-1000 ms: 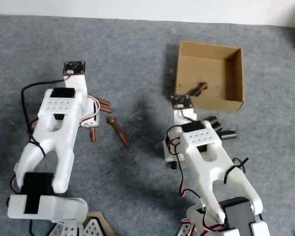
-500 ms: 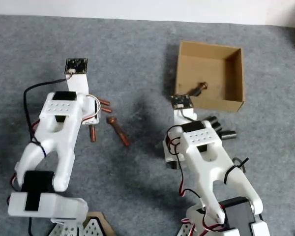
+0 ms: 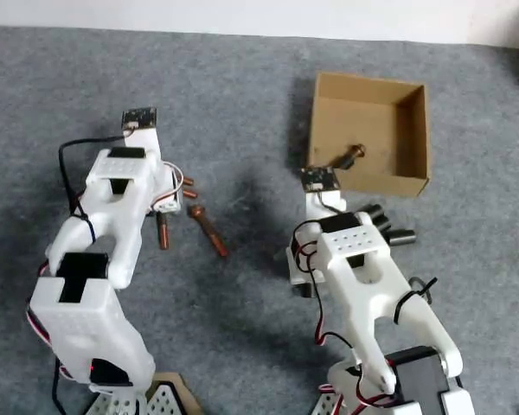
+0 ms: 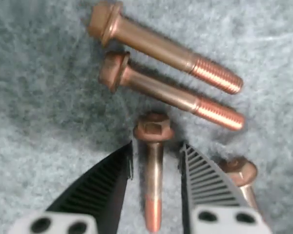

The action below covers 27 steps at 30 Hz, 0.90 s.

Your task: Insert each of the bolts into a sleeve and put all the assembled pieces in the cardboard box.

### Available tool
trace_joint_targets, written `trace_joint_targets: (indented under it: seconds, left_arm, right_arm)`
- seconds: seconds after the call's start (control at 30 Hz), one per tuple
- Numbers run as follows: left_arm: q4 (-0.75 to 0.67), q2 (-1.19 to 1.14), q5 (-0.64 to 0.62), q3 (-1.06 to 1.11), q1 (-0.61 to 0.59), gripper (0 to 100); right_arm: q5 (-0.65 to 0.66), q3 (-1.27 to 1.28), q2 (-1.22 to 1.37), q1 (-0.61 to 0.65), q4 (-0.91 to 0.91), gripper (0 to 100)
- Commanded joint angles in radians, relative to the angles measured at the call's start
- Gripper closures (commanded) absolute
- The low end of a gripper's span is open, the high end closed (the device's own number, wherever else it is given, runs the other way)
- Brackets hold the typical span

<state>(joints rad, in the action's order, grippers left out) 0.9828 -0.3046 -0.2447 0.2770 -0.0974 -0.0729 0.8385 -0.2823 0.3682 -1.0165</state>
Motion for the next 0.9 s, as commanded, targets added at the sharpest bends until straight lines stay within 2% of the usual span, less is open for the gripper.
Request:
trace_joint_targets:
  seconds: [0.0,0.23,0.4,0.47,0.57,0.67,0.87]
  left_arm:
    - [0.002,-0.016,-0.017,-0.042,0.030,84]
    - [0.002,-0.028,-0.025,0.005,0.137,84]
    - [0.000,-0.027,-0.026,0.018,0.151,84]
    - [0.000,-0.027,-0.026,0.016,0.150,87]
    - [-0.003,-0.027,-0.018,0.015,0.147,100]
    - [-0.025,-0.027,-0.025,0.024,0.145,97]
    - [-0.021,-0.021,-0.018,0.024,0.147,99]
  right_arm:
    - [0.009,-0.002,-0.051,0.008,0.007,99.4]
    - [0.009,-0.004,-0.053,0.051,-0.044,99.4]
    - [0.009,-0.004,-0.053,0.047,-0.047,99.4]
    - [0.009,-0.004,-0.053,0.047,-0.047,99.4]
    - [0.009,-0.004,-0.053,0.047,-0.048,99.4]
    - [0.009,-0.004,-0.053,0.047,-0.048,99.4]
    - [0.009,-0.005,-0.081,0.045,-0.048,99.4]
